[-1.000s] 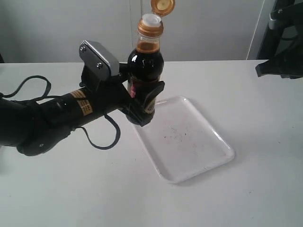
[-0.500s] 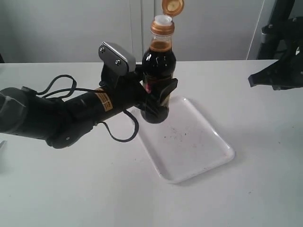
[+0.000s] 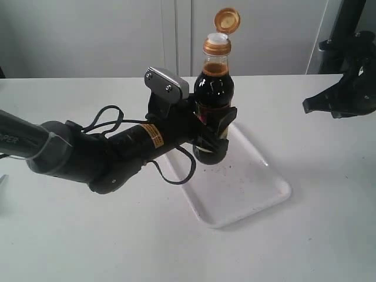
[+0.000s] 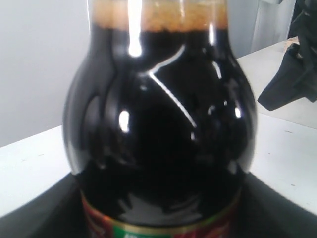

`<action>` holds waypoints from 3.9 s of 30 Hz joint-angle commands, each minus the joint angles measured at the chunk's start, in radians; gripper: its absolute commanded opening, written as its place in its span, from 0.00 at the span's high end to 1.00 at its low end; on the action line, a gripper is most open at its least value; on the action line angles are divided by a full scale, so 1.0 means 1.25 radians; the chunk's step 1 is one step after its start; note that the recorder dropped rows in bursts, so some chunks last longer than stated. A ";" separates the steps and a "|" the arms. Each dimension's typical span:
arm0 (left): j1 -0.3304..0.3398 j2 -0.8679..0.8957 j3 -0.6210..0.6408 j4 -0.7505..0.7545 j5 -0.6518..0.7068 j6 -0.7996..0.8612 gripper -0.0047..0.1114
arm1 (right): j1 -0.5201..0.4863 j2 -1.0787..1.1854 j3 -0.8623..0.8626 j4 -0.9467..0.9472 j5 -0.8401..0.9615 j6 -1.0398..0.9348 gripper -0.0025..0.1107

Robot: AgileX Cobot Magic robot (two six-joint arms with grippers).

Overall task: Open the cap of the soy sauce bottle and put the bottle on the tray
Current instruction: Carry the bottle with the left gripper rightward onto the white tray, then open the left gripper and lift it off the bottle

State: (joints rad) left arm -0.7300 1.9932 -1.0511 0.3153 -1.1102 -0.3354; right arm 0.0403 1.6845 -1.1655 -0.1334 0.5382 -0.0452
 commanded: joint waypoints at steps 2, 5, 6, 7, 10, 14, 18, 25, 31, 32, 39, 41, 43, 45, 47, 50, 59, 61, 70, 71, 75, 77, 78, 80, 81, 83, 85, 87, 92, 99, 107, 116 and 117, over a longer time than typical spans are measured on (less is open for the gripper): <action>-0.012 0.016 -0.042 -0.016 -0.089 0.011 0.96 | -0.010 0.002 0.003 0.006 -0.024 -0.006 0.98; -0.014 0.024 -0.046 -0.010 -0.089 0.033 0.96 | -0.010 0.002 0.003 0.012 -0.032 -0.006 0.98; -0.014 0.024 -0.046 -0.010 -0.089 0.039 0.96 | -0.010 0.002 0.003 0.017 -0.034 -0.006 0.98; -0.014 0.029 -0.046 -0.009 -0.089 0.052 0.96 | -0.010 0.002 0.003 0.019 -0.037 -0.006 0.98; -0.016 0.040 -0.046 -0.007 -0.089 0.073 0.96 | -0.010 0.002 0.003 0.022 -0.044 -0.006 0.98; -0.016 0.058 -0.055 -0.007 -0.089 0.081 0.96 | -0.010 0.002 0.003 0.022 -0.053 -0.006 0.98; -0.016 0.072 -0.079 -0.007 -0.089 0.081 0.96 | -0.010 0.002 0.003 0.022 -0.053 -0.006 0.98; -0.017 0.075 -0.110 -0.004 -0.089 0.081 0.96 | -0.010 0.002 0.003 0.022 -0.060 -0.006 0.98; -0.017 0.116 -0.123 -0.014 -0.089 0.077 0.96 | -0.010 0.002 0.003 0.022 -0.064 -0.006 0.98; -0.017 0.122 -0.127 -0.014 -0.089 0.077 0.96 | -0.010 0.002 0.003 0.022 -0.064 -0.006 0.98; -0.017 0.129 -0.105 -0.014 -0.089 0.077 0.96 | -0.010 0.015 0.003 0.022 -0.066 -0.021 0.98; -0.017 0.129 -0.090 -0.018 -0.089 0.081 0.96 | -0.010 0.022 0.003 0.022 -0.064 -0.021 0.98; -0.016 0.129 -0.081 -0.020 -0.089 0.081 0.96 | -0.010 0.027 0.003 0.022 -0.062 -0.021 0.98; -0.016 0.129 -0.070 -0.022 -0.089 0.081 0.96 | -0.010 0.033 0.003 0.022 -0.062 -0.022 0.98; -0.016 0.129 -0.069 -0.022 -0.089 0.081 0.96 | -0.010 0.035 0.003 0.022 -0.060 -0.022 0.98; -0.016 0.129 -0.069 -0.026 -0.089 0.081 0.96 | -0.010 0.035 0.003 0.022 -0.060 -0.022 0.98; -0.016 0.129 -0.069 -0.031 -0.089 0.081 0.54 | -0.010 0.035 0.003 0.022 -0.058 -0.022 0.98; -0.016 0.129 -0.069 -0.033 -0.089 0.081 0.42 | -0.010 0.035 0.003 0.022 -0.058 -0.022 0.98; -0.016 0.127 -0.069 -0.031 -0.089 0.118 0.10 | -0.010 0.035 0.003 0.022 -0.058 -0.022 0.98; -0.016 0.127 -0.069 -0.031 -0.089 0.120 0.08 | -0.010 0.035 0.003 0.022 -0.059 -0.023 0.98; -0.016 0.123 -0.069 -0.031 -0.089 0.122 0.05 | -0.010 0.035 0.003 0.022 -0.059 -0.023 0.98; -0.016 0.116 -0.069 -0.031 -0.089 0.122 0.05 | -0.010 0.035 0.003 0.022 -0.059 -0.023 0.98; -0.016 0.109 -0.069 -0.031 -0.089 0.122 0.05 | -0.010 0.035 0.003 0.022 -0.059 -0.023 0.98; -0.016 0.097 -0.069 -0.031 -0.089 0.125 0.05 | -0.010 0.035 0.003 0.022 -0.059 -0.023 0.98; -0.016 0.089 -0.069 -0.031 -0.089 0.125 0.05 | -0.010 0.035 0.003 0.022 -0.059 -0.023 0.98; -0.016 0.079 -0.069 -0.031 -0.089 0.125 0.05 | -0.010 0.035 0.003 0.022 -0.059 -0.023 0.98; -0.016 0.071 -0.069 -0.031 -0.089 0.125 0.05 | -0.010 0.035 0.003 0.022 -0.059 -0.023 0.98; -0.016 0.061 -0.069 -0.031 -0.089 0.130 0.05 | -0.010 0.035 0.003 0.022 -0.059 -0.023 0.98; -0.016 0.042 -0.069 -0.031 -0.089 0.164 0.05 | -0.010 0.035 0.003 0.022 -0.059 -0.023 0.98; -0.016 0.022 -0.069 -0.053 -0.089 0.200 0.05 | -0.010 0.035 0.003 0.022 -0.059 -0.023 0.98; -0.016 0.015 -0.077 -0.098 -0.089 0.242 0.05 | -0.010 0.035 0.003 0.022 -0.059 -0.023 0.98; -0.016 0.015 -0.114 -0.081 -0.089 0.244 0.05 | -0.010 0.043 0.003 0.024 -0.059 -0.023 0.98; -0.016 0.015 -0.117 -0.080 -0.089 0.244 0.05 | -0.010 0.046 0.003 0.024 -0.059 -0.023 0.98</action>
State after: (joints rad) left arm -0.7446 2.0291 -1.1846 0.2029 -1.2067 -0.0304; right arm 0.0403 1.7346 -1.1655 -0.1093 0.4657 -0.0675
